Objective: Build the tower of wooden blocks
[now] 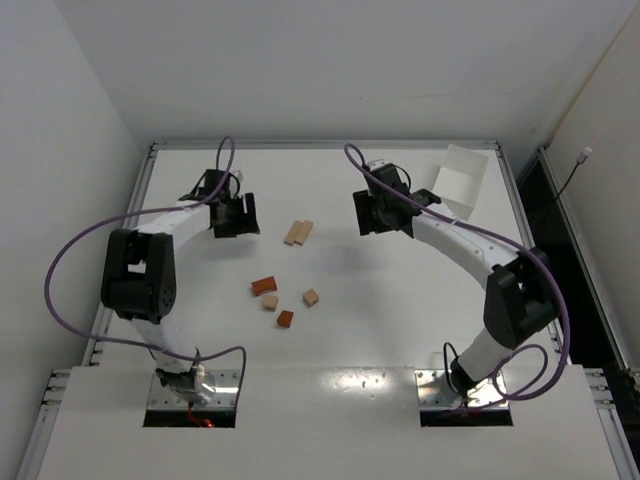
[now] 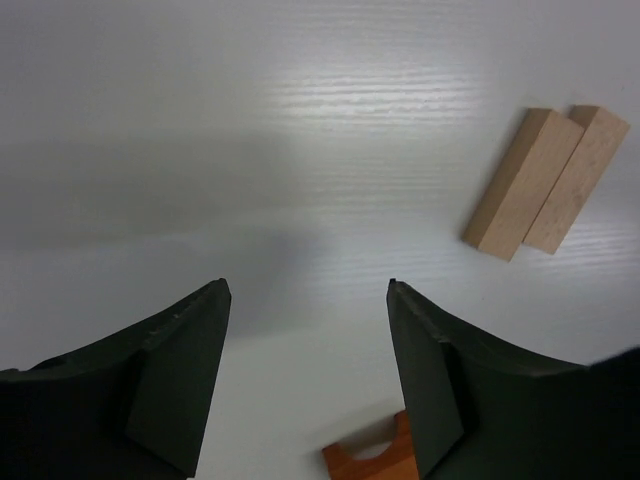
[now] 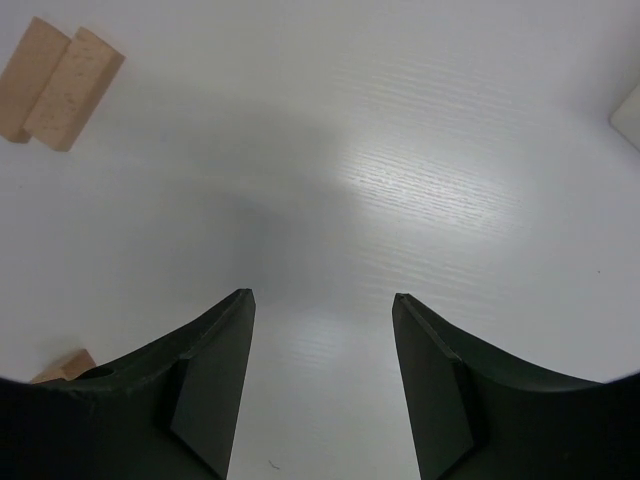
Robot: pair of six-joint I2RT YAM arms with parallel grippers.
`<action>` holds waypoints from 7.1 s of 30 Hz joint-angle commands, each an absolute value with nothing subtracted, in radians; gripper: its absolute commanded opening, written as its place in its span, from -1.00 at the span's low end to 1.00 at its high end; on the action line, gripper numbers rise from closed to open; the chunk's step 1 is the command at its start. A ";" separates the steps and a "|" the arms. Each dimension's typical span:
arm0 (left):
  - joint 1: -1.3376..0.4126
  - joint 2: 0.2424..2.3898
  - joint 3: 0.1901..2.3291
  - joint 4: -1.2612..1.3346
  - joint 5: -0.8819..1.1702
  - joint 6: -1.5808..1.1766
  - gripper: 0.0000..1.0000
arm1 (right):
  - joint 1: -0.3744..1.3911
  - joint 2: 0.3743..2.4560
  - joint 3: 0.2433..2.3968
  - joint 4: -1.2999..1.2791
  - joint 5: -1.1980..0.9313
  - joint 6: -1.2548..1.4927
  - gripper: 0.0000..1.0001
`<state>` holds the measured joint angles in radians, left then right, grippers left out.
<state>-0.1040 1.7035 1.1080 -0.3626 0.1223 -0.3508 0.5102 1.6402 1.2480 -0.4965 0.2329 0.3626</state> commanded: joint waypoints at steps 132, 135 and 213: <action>0.092 1.281 0.968 -0.594 -0.153 -0.187 0.86 | 0.897 1.974 1.353 -0.528 -0.043 -0.002 -1.00; 0.092 1.270 0.948 -0.594 -0.123 -0.178 0.86 | 0.888 1.913 1.362 -0.528 0.017 -0.002 -1.00; 0.110 1.344 0.988 -0.612 0.017 -0.137 0.86 | 0.589 2.565 2.379 -0.956 -0.339 -0.764 -1.00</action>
<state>0.0990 1.3308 0.9695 -0.6193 0.0013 -0.1421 0.5915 2.5595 2.3386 -0.9463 -0.3393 -0.7525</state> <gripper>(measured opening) 0.928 0.324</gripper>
